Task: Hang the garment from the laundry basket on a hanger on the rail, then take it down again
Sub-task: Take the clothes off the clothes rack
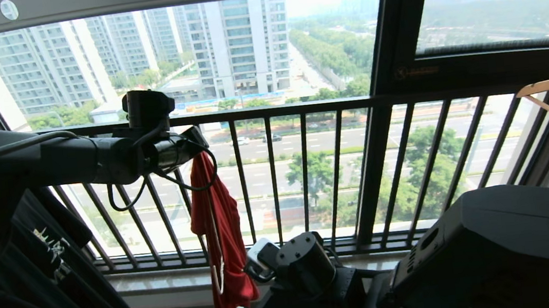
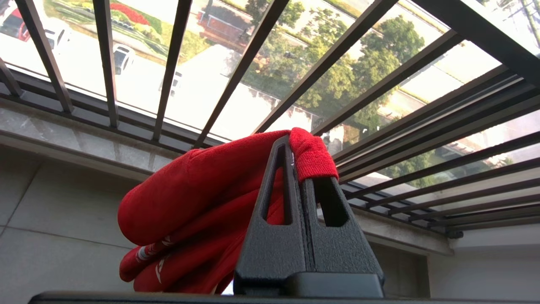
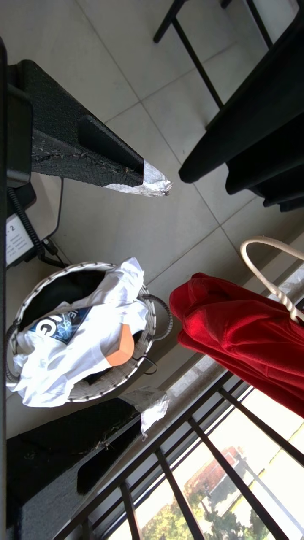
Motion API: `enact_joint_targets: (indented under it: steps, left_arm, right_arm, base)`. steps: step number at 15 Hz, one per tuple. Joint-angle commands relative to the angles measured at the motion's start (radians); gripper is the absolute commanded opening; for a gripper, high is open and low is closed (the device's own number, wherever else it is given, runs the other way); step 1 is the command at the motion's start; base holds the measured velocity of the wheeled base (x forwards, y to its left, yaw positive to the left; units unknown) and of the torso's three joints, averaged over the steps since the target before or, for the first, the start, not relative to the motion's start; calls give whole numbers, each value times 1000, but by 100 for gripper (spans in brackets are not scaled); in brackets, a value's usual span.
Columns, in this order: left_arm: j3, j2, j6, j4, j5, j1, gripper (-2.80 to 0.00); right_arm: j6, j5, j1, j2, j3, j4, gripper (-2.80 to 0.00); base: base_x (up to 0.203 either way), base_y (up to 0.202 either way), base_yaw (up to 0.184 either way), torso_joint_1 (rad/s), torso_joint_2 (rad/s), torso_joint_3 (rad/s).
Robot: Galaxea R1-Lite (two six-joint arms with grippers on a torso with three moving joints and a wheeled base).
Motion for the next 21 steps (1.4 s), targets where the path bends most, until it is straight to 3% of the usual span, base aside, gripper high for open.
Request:
enact_joint_targets:
  steps: [1,4,11,21]
  left_arm:
    - [0,-14,-5,0,1,0,-280]
    - [0,-34,-13,1,1,0,-280]
    - [-2,-66,-22,3,1,0,-280]
    - [-8,-74,-26,4,1,0,-280]
  right_arm:
    - [0,0,0,9,2,-5,0]
    - [0,-6,0,35,-5,-9,0]
    - [-2,-106,14,104,-117,-9,0]
    - [-11,-138,72,144,-195,-2,0]
  base:
    - [0,0,0,0,0,0]
    - [0,0,0,0,0,0]
    - [0,0,0,0,0,0]
    - [0,0,0,0,0,0]
